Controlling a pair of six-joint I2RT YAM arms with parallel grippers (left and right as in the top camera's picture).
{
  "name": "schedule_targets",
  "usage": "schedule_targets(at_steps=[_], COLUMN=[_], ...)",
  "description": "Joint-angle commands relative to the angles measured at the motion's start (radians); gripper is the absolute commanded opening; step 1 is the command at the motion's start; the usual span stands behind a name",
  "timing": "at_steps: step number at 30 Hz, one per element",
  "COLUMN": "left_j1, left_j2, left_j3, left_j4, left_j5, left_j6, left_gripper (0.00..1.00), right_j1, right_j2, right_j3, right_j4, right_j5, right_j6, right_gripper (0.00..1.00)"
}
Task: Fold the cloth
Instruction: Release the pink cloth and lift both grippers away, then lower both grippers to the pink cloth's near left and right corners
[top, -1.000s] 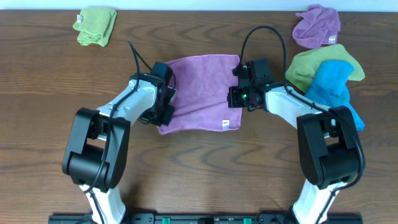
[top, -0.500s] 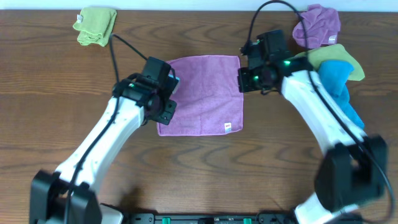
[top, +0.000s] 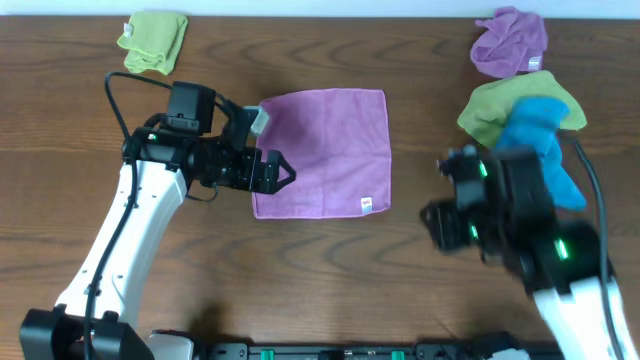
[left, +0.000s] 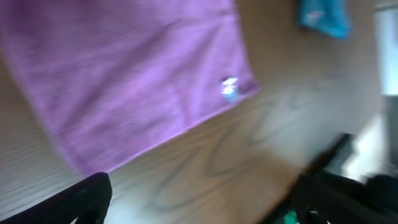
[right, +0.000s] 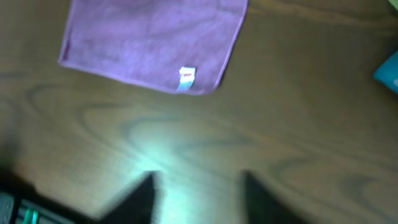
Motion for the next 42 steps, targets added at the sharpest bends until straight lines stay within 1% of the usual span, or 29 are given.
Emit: schedule_targets(at_steps=[1,3,4,5,6,7,9,11,12,14,16,17,20,22,24,26,28,29,30,35,37,42], left_j1=[-0.001,0.0,0.0,0.005,0.012,0.019,0.042,0.093,0.127,0.192,0.251,0.273,0.285,0.286,0.298,0.307,0.307,0.307,0.307,0.307,0.307,0.307], left_j2=[-0.006,-0.006,-0.006,-0.006,-0.006,-0.006,-0.006,-0.008,-0.012,-0.019,-0.019,-0.019,-0.019,-0.019,-0.019,-0.019,-0.016,-0.015,-0.011,0.035,0.076,0.169], left_j3=[-0.002,-0.002,-0.002,-0.002,-0.002,-0.003,-0.005,-0.025,-0.051,-0.117,-0.189,-0.229,-0.311,-0.352,-0.399,-0.446,-0.497,-0.515,-0.531,-0.563,-0.567,-0.567], left_j4=[0.041,0.074,0.061,0.023,-0.029,-0.072,-0.141,-0.154,-0.135,-0.095,-0.062,-0.033,0.025,0.055,0.113,0.187,0.282,0.311,0.334,0.385,0.409,0.454], left_j5=[0.22,0.239,0.232,0.185,0.108,0.053,-0.01,-0.013,0.018,0.07,0.175,0.217,0.238,0.238,0.238,0.238,0.245,0.245,0.245,0.245,0.246,0.279], left_j6=[0.012,-0.039,-0.044,-0.034,-0.031,-0.025,0.004,0.003,0.004,0.005,0.048,0.05,0.048,0.041,0.018,-0.031,-0.1,-0.118,-0.127,-0.135,-0.151,-0.179], left_gripper=[0.95,0.95,1.0,0.93,0.91,0.91,0.9,0.78,0.75,0.78,0.82,0.82,0.82,0.79,0.79,0.79,0.78,0.72,0.7,0.7,0.68,0.66], right_j1=[0.018,0.018,0.018,0.018,0.018,0.018,0.017,0.017,0.016,0.013,-0.004,-0.018,-0.088,-0.154,-0.219,-0.263,-0.274,-0.27,-0.267,-0.267,-0.267,-0.265], right_j2=[-0.144,-0.201,-0.225,-0.23,-0.225,-0.218,-0.188,-0.13,-0.087,0.007,0.113,0.169,0.333,0.4,0.435,0.455,0.489,0.512,0.537,0.637,0.664,0.713], right_j3=[-0.101,-0.167,-0.22,-0.269,-0.322,-0.357,-0.425,-0.464,-0.466,-0.466,-0.466,-0.464,-0.445,-0.433,-0.432,-0.432,-0.432,-0.432,-0.432,-0.432,-0.432,-0.431], right_j4=[0.006,0.018,0.029,0.049,0.088,0.125,0.24,0.368,0.418,0.506,0.599,0.642,0.721,0.722,0.729,0.731,0.742,0.754,0.768,0.837,0.867,0.955], right_j5=[-0.1,-0.154,-0.172,-0.178,-0.19,-0.211,-0.277,-0.308,-0.308,-0.343,-0.41,-0.435,-0.494,-0.525,-0.551,-0.582,-0.584,-0.598,-0.608,-0.642,-0.642,-0.645], right_j6=[0.001,0.001,0.003,0.031,0.071,0.086,0.129,0.175,0.182,0.182,0.183,0.193,0.209,0.207,0.198,0.177,0.177,0.177,0.178,0.19,0.199,0.266], right_gripper=[0.99,0.99,0.99,0.99,0.99,0.99,0.99,0.99,0.99,0.99,0.99,0.96,0.9,0.86,0.8,0.79,0.79,0.79,0.79,0.77,0.76,0.73])
